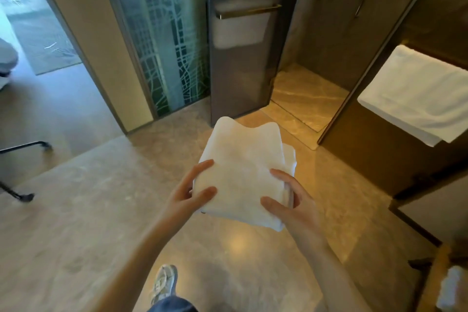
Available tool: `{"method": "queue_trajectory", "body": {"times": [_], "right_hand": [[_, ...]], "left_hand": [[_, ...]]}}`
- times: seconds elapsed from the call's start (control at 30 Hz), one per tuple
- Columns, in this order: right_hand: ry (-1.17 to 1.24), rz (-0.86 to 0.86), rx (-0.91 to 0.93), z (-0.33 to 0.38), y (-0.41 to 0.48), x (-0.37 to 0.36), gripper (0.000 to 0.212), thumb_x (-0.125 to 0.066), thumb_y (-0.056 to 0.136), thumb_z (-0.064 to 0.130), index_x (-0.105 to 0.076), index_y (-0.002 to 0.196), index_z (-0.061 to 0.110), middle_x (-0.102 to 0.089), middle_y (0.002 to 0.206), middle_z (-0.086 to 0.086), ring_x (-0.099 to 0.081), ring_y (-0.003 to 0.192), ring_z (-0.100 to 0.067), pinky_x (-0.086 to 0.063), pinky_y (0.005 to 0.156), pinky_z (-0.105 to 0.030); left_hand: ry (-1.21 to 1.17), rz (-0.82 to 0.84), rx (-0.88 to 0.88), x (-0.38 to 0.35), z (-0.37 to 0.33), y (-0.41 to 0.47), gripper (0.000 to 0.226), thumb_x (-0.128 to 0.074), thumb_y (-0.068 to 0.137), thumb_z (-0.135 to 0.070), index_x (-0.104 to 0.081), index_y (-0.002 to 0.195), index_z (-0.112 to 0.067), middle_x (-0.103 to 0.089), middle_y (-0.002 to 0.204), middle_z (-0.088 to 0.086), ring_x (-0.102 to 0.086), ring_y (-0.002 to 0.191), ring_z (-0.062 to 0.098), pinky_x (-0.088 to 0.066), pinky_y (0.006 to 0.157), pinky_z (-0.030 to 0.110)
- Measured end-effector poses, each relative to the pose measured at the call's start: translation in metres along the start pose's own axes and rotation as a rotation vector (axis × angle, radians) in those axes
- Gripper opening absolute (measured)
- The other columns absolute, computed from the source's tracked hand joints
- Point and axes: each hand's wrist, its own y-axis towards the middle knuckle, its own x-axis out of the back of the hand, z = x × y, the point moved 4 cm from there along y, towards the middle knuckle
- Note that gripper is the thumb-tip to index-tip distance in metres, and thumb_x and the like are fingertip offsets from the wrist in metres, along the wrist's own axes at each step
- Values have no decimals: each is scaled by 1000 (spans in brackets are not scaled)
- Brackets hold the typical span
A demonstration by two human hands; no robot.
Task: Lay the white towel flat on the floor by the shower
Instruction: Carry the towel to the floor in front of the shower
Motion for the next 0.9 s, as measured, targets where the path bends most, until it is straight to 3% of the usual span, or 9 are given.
{"method": "queue_trajectory", "body": {"times": [0.3,0.43,0.73,0.9], "right_hand": [[13,-150,-29,-8,93,-129,55,-80,76,8,-65,118,39,-69,118,15,-65,109,-9,-57,89,-36],[-31,-249,-13,0,123,-164,59,-83,74,18,-62,123,42,-69,114,19,-66,104,-5,-59,85,-32],[-5,-407,-35,6,201,-166,56,-81,75,7,-66,116,41,-68,109,22,-66,98,-3,-59,76,-28],[14,-417,-6,10,276,-143,55,-80,75,3,-66,119,34,-67,111,24,-65,100,-1,-58,80,-26]], "left_hand": [[0,168,35,140,-16,111,50,-66,88,-35,-46,131,-51,-53,115,-35,-61,100,-2,-56,73,22],[25,266,25,179,-32,159,50,-64,90,-27,-47,129,-52,-53,115,-34,-59,101,-2,-54,76,18],[71,436,-36,183,-34,272,50,-64,91,-23,-48,130,-51,-51,130,-27,-51,122,4,-48,95,31],[56,458,-45,168,-42,350,50,-63,86,-30,-47,130,-50,-51,128,-30,-53,117,-1,-51,87,20]]}}
